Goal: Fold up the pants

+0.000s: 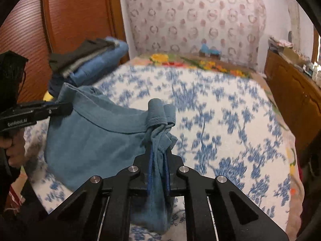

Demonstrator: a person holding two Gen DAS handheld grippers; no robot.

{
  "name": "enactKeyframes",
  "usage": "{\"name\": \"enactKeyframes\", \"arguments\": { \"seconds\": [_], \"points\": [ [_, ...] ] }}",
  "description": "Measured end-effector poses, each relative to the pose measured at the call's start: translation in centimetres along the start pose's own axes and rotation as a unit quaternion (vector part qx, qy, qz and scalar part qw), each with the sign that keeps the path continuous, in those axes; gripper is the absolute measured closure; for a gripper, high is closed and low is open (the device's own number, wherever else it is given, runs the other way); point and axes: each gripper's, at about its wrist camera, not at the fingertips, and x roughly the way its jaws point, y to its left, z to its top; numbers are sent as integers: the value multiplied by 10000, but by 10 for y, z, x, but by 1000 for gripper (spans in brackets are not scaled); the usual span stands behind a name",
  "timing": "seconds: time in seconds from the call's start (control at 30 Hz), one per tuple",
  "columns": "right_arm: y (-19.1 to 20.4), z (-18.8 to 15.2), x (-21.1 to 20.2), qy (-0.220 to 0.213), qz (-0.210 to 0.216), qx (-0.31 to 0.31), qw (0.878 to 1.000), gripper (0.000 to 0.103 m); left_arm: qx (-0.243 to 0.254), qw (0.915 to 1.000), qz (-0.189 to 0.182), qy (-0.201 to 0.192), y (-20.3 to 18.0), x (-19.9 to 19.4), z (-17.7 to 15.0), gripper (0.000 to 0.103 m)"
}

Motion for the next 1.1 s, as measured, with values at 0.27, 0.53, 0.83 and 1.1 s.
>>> {"name": "enactKeyframes", "arguments": {
  "seconds": [0.27,0.53,0.83,1.1],
  "points": [
    [17,31,-18,-406,-14,-318,9987,97,258,9983,286,-433,-8,-28,19,95],
    [33,61,-15,-557,8,-675,9962,97,201,9965,450,-671,12,-43,33,95],
    [50,99,4,-683,116,-976,9928,97,110,9937,632,-915,42,-54,47,95],
    [65,139,15,-921,157,-1230,9880,97,84,9898,751,-1204,64,-69,65,95]
  ]
}}
